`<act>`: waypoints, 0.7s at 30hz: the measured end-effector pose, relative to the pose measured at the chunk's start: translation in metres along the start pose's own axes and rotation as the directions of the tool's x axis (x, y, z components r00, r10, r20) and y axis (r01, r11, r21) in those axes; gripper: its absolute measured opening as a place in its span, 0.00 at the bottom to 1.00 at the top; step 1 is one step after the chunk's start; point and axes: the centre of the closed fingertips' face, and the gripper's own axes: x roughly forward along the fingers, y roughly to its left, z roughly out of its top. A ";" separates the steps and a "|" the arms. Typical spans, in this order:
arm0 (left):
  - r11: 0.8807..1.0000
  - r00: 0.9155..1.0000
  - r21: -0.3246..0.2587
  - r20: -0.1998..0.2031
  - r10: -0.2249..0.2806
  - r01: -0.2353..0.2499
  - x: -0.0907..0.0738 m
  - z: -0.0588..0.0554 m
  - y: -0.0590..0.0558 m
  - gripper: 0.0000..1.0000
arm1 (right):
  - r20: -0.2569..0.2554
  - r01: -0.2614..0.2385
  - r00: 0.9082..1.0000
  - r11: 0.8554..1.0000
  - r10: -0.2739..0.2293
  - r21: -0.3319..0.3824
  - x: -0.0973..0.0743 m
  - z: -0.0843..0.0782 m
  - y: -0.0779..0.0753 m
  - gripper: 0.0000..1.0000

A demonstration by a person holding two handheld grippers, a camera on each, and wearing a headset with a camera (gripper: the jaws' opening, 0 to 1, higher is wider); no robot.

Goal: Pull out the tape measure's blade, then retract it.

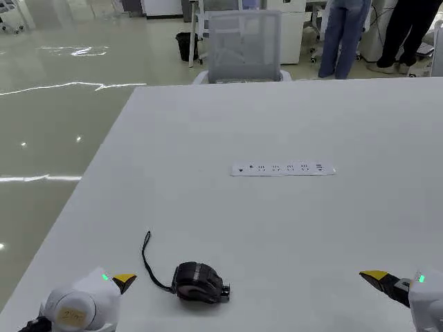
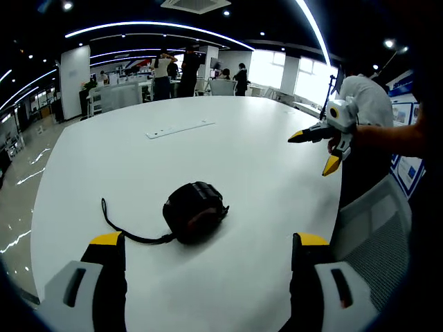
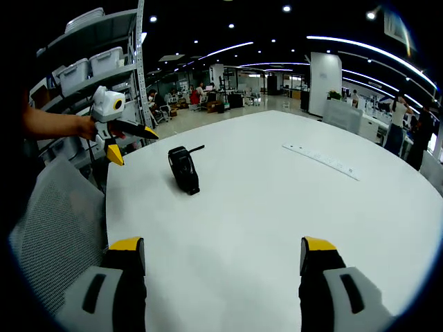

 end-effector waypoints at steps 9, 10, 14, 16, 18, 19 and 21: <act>1.000 1.000 0.018 0.025 -0.018 0.017 -0.001 0.003 0.000 0.99 | 0.038 0.001 0.999 1.000 -0.001 0.003 -0.001 0.006 -0.001 0.97; 1.000 1.000 0.022 0.022 -0.018 0.017 -0.001 0.002 0.000 0.99 | 0.039 0.001 0.999 1.000 -0.001 0.003 -0.001 0.006 -0.002 0.97; 0.999 0.999 0.043 0.029 -0.024 0.022 0.001 0.002 0.000 0.99 | 0.050 0.001 0.999 1.000 -0.001 0.002 -0.002 0.009 -0.002 0.97; 0.999 0.999 0.048 0.027 -0.023 0.022 0.001 0.002 -0.001 0.99 | 0.053 0.002 0.999 1.000 -0.002 0.001 -0.002 0.009 -0.002 0.97; 0.998 0.999 0.053 0.031 -0.026 0.024 0.001 0.003 -0.001 0.99 | 0.058 0.008 0.998 1.000 -0.007 -0.008 -0.003 0.009 -0.003 0.97; 0.998 0.999 0.056 0.034 -0.027 0.025 0.000 0.004 -0.002 0.99 | 0.064 0.009 0.998 1.000 -0.009 -0.009 -0.004 0.010 -0.003 0.98; 0.998 0.999 0.064 0.040 -0.033 0.030 0.001 0.004 -0.003 0.99 | 0.074 0.010 0.997 1.000 -0.009 -0.010 -0.005 0.010 -0.005 0.98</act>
